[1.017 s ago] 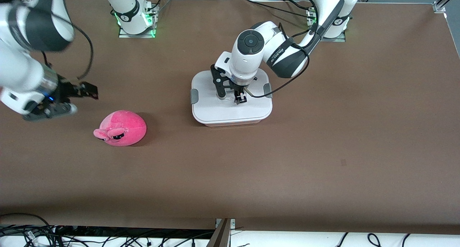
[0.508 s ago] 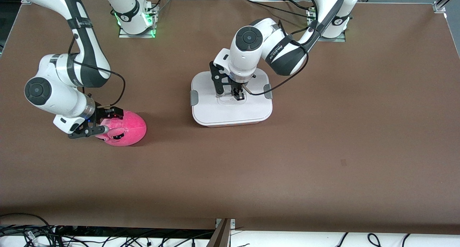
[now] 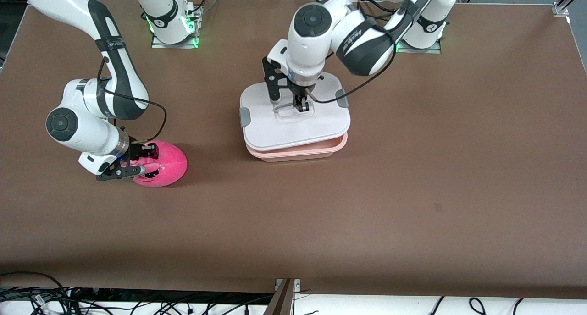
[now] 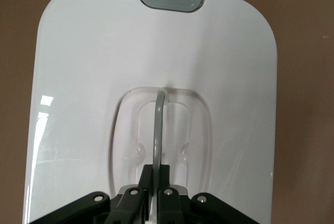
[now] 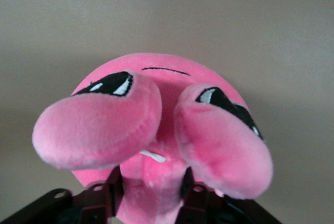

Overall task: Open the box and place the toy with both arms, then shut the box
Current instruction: 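Lift the lid off the box with the left gripper and set it aside, then grasp the pink plush toy with the right gripper and lift it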

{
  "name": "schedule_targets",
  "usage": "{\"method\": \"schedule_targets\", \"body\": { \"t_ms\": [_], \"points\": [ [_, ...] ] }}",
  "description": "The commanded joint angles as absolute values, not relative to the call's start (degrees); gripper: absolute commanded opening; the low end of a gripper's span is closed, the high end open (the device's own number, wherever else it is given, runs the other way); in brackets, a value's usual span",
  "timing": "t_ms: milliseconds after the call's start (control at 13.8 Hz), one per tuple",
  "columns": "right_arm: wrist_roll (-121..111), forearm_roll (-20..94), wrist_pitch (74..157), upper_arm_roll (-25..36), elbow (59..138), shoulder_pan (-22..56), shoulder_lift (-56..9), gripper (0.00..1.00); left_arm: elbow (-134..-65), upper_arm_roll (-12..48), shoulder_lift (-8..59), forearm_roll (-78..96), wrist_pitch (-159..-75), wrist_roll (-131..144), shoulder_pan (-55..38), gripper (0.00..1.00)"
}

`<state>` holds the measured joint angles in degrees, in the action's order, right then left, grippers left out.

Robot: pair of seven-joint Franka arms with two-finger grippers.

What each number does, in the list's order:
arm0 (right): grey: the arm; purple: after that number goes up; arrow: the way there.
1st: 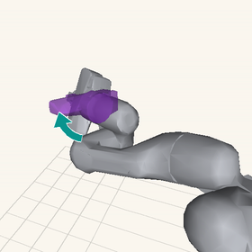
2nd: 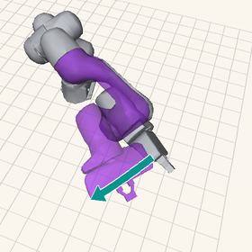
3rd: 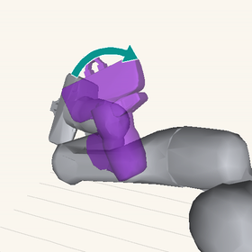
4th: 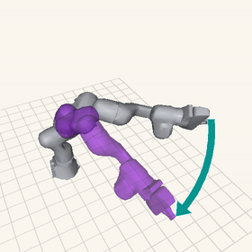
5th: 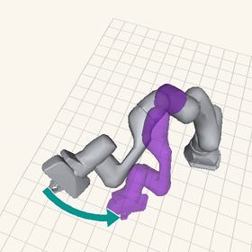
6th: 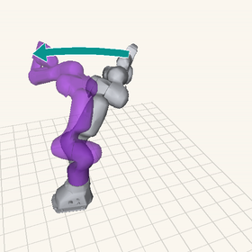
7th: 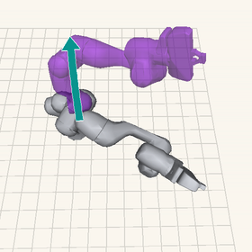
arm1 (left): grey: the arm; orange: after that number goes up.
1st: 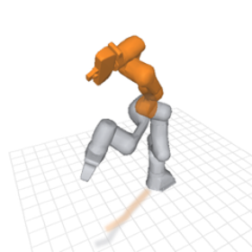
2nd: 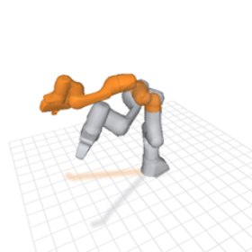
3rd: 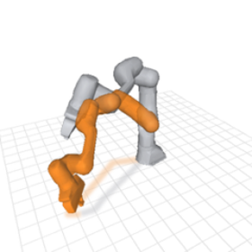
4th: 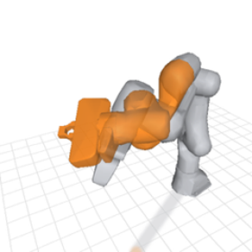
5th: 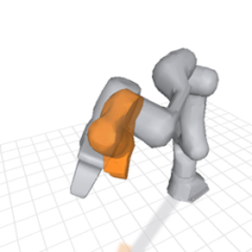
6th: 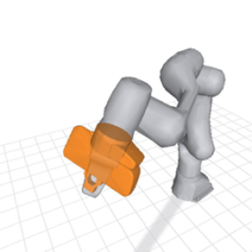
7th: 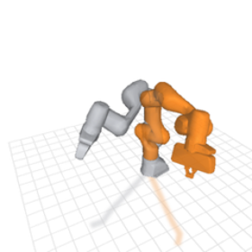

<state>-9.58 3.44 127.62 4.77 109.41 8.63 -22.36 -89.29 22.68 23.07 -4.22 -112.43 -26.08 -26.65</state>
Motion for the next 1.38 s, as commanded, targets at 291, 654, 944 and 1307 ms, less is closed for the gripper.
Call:
{"method": "schedule_targets", "body": {
  "t_ms": [291, 654, 944, 1307],
  "points": [
    [-16.08, 4.04, 127.44, 4.39, 108.02, 8.7, -20.05, 0.0, -81.48, 22.85, 16.97, -3.69, -83.97, -35.49, -15.49, 0.0],
    [-22.05, 3.43, 121.94, 1.85, 103.47, 9.14, -16.97, 0.0, -81.47, 22.5, 16.52, -5.01, -75.59, -59.81, 1.02, 0.0],
    [-25.11, 1.68, 109.79, -3.33, 94.67, 11.85, -17.05, 0.0, -81.47, 22.5, 17.66, -5.89, -76.89, -70.47, 14.3, 0.0],
    [-44.44, -2.19, 101.95, -12.02, 88.78, 13.71, -16.96, 0.0, -81.12, 22.5, 20.3, -4.39, -78.22, -71.89, 18.1, 0.0]
  ]
}}
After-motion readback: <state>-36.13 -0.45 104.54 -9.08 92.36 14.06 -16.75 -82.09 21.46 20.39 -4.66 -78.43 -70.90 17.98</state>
